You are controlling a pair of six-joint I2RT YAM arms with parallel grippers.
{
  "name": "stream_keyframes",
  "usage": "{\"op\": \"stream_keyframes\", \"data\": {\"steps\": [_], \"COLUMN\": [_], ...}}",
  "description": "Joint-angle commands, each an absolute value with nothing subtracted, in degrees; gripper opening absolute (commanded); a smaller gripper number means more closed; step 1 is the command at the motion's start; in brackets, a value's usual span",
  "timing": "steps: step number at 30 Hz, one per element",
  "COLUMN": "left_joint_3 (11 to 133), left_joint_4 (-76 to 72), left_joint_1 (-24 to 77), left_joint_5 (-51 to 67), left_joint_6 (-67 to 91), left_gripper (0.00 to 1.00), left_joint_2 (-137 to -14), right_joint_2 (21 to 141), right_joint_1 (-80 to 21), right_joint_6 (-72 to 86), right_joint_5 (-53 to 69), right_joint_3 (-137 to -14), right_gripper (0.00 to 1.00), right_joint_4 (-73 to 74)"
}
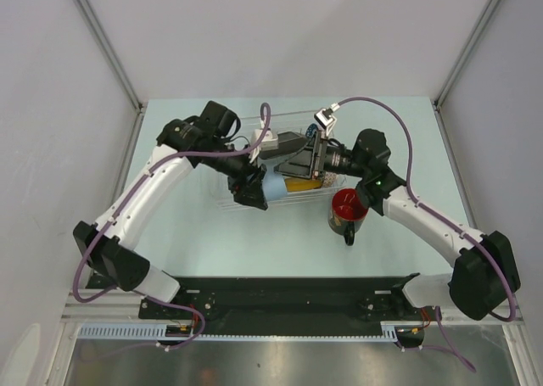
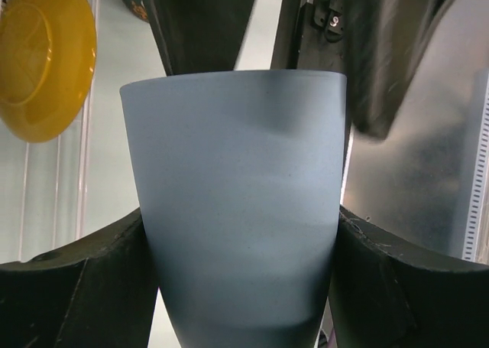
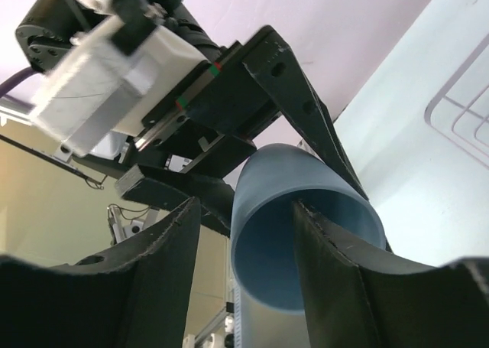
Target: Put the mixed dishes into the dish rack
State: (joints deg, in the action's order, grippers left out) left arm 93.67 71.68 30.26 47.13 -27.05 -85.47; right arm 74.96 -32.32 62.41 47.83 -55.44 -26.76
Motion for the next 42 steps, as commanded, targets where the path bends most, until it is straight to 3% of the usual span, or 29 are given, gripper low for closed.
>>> {"op": "stream_keyframes", "data": {"steps": [1, 10, 14, 16, 17, 20, 24, 28, 30, 36, 42], "left_joint_3": [97.38, 98.79, 99.05, 99.05, 98.97, 98.44, 98.87, 96.78, 94.41, 87.73, 76.84], "left_joint_4": [67.33, 64.07, 63.63, 63.37, 63.02, 61.01, 60.03, 57.14, 54.33, 45.79, 34.65], "left_joint_1": [31.29, 32.43, 33.22, 33.22, 33.22, 33.13, 32.61, 29.37, 27.78, 22.15, 18.12], "left_joint_5": [47.99, 46.06, 45.27, 44.30, 43.69, 40.80, 39.46, 39.55, 39.20, 41.38, 41.05], "left_joint_6": [-24.79, -22.68, -22.59, -22.41, -22.33, -21.01, -19.08, -15.39, -13.55, -5.47, 7.70], "left_gripper": [0.20, 0.19, 0.21, 0.28, 0.40, 0.60, 0.79, 0.86, 0.98, 0.99, 0.99], "left_joint_2": [-86.04, -87.63, -87.45, -86.93, -86.66, -84.03, -80.34, -75.16, -73.31, -66.89, -63.20], "right_joint_2": [75.50, 77.43, 78.22, 78.31, 78.14, 78.13, 78.31, 79.80, 81.38, 86.47, 95.70], "right_joint_1": [-33.22, -34.54, -34.89, -34.72, -34.80, -34.11, -32.18, -30.85, -30.59, -30.15, -31.90], "right_joint_6": [63.11, 63.55, 64.07, 63.90, 63.81, 64.42, 67.41, 74.68, 77.51, 90.94, 112.28], "right_joint_5": [46.85, 45.88, 45.53, 45.44, 45.27, 45.35, 45.88, 45.79, 45.62, 42.90, 34.30], "right_joint_3": [-57.13, -57.04, -57.04, -57.04, -57.04, -57.04, -57.13, -56.95, -57.04, -56.95, -57.13], "right_gripper": [0.53, 0.40, 0.17, 0.00, 0.00, 0.00, 0.00, 0.00, 0.00, 0.00, 0.00], "right_joint_4": [-27.95, -26.46, -27.16, -27.25, -27.33, -27.68, -29.96, -37.15, -39.80, -54.38, -80.91]}}
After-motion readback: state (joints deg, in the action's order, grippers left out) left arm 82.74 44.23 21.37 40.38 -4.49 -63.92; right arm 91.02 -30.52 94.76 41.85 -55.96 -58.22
